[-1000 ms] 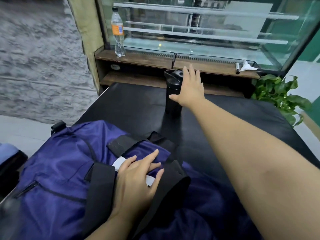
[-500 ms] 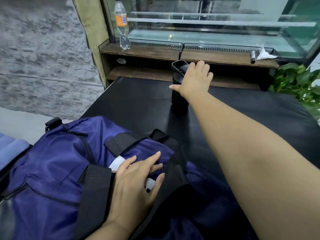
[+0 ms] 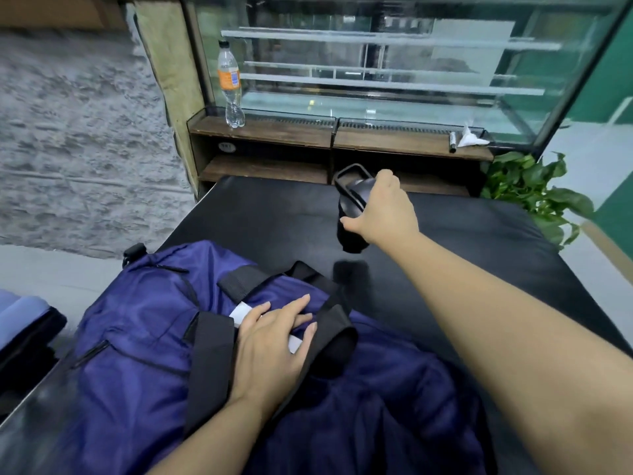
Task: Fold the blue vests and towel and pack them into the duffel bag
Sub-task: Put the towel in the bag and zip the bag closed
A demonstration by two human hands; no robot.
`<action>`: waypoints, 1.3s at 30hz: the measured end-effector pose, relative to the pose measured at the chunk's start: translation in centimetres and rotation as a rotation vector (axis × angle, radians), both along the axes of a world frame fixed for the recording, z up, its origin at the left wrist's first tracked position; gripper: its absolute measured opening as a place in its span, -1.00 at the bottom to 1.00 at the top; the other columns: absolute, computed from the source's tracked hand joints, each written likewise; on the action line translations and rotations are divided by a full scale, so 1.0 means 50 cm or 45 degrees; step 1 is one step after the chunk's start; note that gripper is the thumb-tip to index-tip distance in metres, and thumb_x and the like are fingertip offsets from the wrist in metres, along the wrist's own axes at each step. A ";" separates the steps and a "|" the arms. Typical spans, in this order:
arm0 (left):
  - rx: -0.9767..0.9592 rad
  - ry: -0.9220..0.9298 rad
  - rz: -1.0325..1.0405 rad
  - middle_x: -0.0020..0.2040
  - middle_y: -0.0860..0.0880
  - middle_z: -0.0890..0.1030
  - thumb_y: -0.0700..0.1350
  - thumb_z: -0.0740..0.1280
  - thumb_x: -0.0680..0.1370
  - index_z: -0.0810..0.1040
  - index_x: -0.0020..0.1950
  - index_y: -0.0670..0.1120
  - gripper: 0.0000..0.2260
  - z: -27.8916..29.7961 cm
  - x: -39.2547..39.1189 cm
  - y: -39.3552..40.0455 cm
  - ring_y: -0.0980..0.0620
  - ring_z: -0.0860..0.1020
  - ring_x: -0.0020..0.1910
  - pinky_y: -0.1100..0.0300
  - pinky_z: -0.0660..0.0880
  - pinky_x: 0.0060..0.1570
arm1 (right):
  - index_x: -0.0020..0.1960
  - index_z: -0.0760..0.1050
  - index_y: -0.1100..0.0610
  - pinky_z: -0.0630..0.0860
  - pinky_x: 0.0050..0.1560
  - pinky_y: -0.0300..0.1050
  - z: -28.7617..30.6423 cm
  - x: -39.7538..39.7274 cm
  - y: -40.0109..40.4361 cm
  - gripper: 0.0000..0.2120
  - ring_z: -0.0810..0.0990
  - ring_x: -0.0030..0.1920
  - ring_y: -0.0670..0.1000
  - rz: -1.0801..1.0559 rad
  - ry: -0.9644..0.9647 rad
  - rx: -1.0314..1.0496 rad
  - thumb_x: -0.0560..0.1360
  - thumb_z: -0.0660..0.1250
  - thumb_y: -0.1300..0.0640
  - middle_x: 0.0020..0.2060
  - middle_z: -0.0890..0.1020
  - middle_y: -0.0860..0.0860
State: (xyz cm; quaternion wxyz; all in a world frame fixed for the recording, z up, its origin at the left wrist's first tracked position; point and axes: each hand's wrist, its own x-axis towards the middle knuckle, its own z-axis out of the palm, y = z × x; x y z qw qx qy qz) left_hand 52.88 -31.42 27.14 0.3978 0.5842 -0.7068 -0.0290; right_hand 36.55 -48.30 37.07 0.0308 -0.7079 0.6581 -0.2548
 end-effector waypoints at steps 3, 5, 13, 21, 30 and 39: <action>-0.008 -0.003 -0.012 -0.16 0.17 0.68 0.06 0.15 0.48 0.60 0.15 -0.07 -0.62 0.008 0.001 0.002 0.21 0.50 -0.03 0.14 0.29 0.18 | 0.21 0.25 0.24 0.46 0.06 0.03 0.025 -0.057 0.096 -0.28 0.48 0.15 0.20 -0.029 -0.011 0.051 0.29 0.53 -0.11 0.16 0.44 0.14; 0.025 -0.026 -0.016 -0.18 0.15 0.68 0.06 0.18 0.46 0.61 0.12 -0.06 -0.63 0.012 0.005 -0.002 0.19 0.51 -0.07 0.19 0.28 0.18 | 0.19 0.26 0.23 0.45 0.06 0.04 0.034 -0.094 0.161 -0.29 0.48 0.16 0.21 -0.047 -0.033 0.071 0.27 0.55 -0.08 0.15 0.46 0.14; 0.644 0.739 -0.161 0.08 0.03 0.65 -0.02 0.35 0.53 0.57 0.08 0.07 -0.86 0.120 -0.012 0.029 0.06 0.58 0.07 0.14 0.37 0.22 | 0.27 0.21 0.18 0.42 -0.07 -0.08 0.045 -0.219 0.390 -0.18 0.54 0.11 0.17 -0.241 -0.404 0.128 0.23 0.60 -0.07 0.13 0.52 0.09; 0.259 0.258 -0.485 0.02 0.15 0.61 0.01 0.33 0.50 0.58 0.09 0.06 -0.81 0.244 -0.152 0.194 0.18 0.52 0.02 0.26 0.39 0.08 | 0.33 0.18 0.14 0.33 -0.08 -0.14 0.017 -0.264 0.553 -0.18 0.41 -0.03 -0.01 -0.380 -0.642 -0.020 0.28 0.58 -0.07 0.03 0.39 -0.06; 0.365 -0.886 -0.047 0.08 0.02 0.45 0.32 0.24 0.46 0.34 0.09 0.00 -0.56 0.168 -0.267 0.330 -0.04 0.41 0.13 0.07 0.23 0.16 | 0.26 0.19 0.06 0.39 -0.08 -0.13 -0.011 -0.315 0.696 -0.25 0.46 0.01 0.01 -0.481 -0.767 -0.018 0.28 0.57 -0.08 0.07 0.44 -0.05; 0.389 -0.653 0.003 -0.13 0.00 0.63 0.02 0.21 0.53 0.39 -0.11 0.01 -0.90 0.185 -0.212 0.306 -0.05 0.58 -0.03 0.14 0.21 -0.14 | 0.34 0.22 -0.09 0.37 -0.02 -0.16 0.001 -0.355 0.758 -0.21 0.45 0.04 -0.07 -0.373 -0.668 0.168 0.25 0.57 -0.11 0.17 0.47 -0.11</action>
